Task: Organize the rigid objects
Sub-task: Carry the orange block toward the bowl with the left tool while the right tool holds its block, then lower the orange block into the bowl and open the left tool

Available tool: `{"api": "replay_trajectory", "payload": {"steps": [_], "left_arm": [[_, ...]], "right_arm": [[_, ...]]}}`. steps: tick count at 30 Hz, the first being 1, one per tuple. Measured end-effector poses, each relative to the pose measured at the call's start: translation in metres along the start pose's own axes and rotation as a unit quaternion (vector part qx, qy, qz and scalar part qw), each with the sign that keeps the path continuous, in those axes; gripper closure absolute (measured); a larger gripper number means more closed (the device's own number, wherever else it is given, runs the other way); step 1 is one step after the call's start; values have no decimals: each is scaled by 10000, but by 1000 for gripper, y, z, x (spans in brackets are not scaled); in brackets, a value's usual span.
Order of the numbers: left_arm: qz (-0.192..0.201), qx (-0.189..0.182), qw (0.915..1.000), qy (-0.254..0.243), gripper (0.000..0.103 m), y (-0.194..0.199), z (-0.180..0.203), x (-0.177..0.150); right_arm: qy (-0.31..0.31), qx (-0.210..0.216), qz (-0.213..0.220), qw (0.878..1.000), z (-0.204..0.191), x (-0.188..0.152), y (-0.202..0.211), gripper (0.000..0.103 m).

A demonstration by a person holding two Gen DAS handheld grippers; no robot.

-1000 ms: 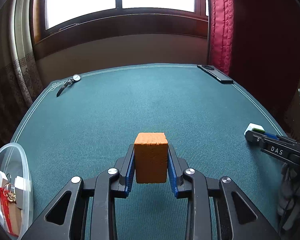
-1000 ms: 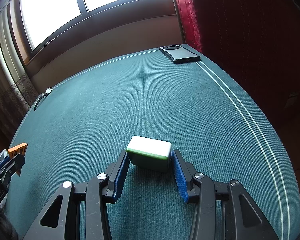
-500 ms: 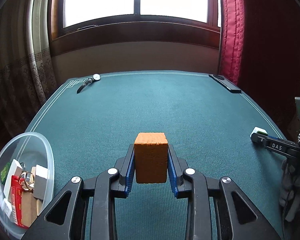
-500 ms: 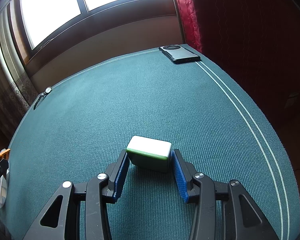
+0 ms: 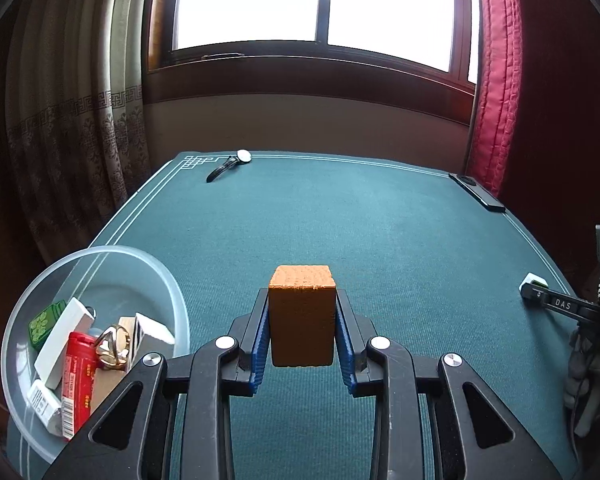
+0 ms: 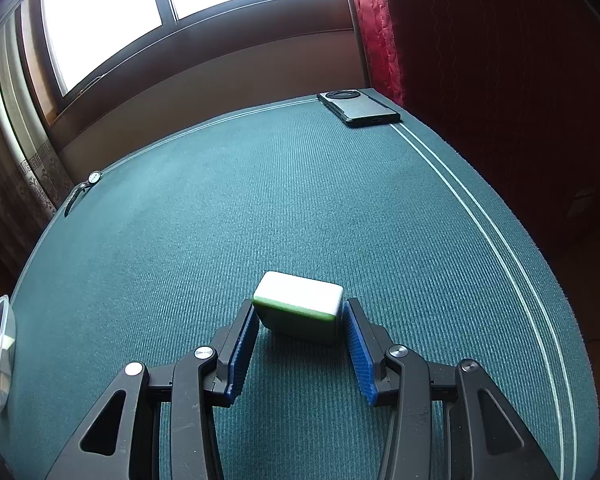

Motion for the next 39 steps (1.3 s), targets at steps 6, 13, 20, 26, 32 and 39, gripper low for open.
{"api": "replay_trajectory", "payload": {"steps": [6, 13, 20, 26, 32, 39], "left_arm": [[108, 308, 9989, 329, 73, 13, -44, -2], [143, 715, 9952, 645, 72, 23, -94, -7], [115, 1040, 9900, 941, 72, 29, -132, -17], [102, 1199, 9861, 1144, 64, 34, -153, -21], [132, 1192, 9845, 1276, 59, 36, -161, -24], [96, 1069, 9844, 1393, 40, 37, -162, -29]], "right_arm": [[19, -35, -5, 10000, -2, 0, 0, 56], [59, -95, -11, 9999, -3, -1, -1, 56], [87, -211, -7, 9997, -5, -2, -1, 57], [-116, 153, -3, 9998, -21, -9, 14, 58], [202, 415, 163, 9988, -58, -9, 34, 58], [412, 685, 69, 9968, -91, -20, 39, 58]]}}
Point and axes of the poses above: each gripper's, at about its wrist camera, not at the fingertips, and y roughly against the way its jaws point, z to its right, x to its top, the point moved 6 cm from there along -y, roughly the way its jaws point, and after that the axes turned 5 degrees about -y, right-handed, at the moved point
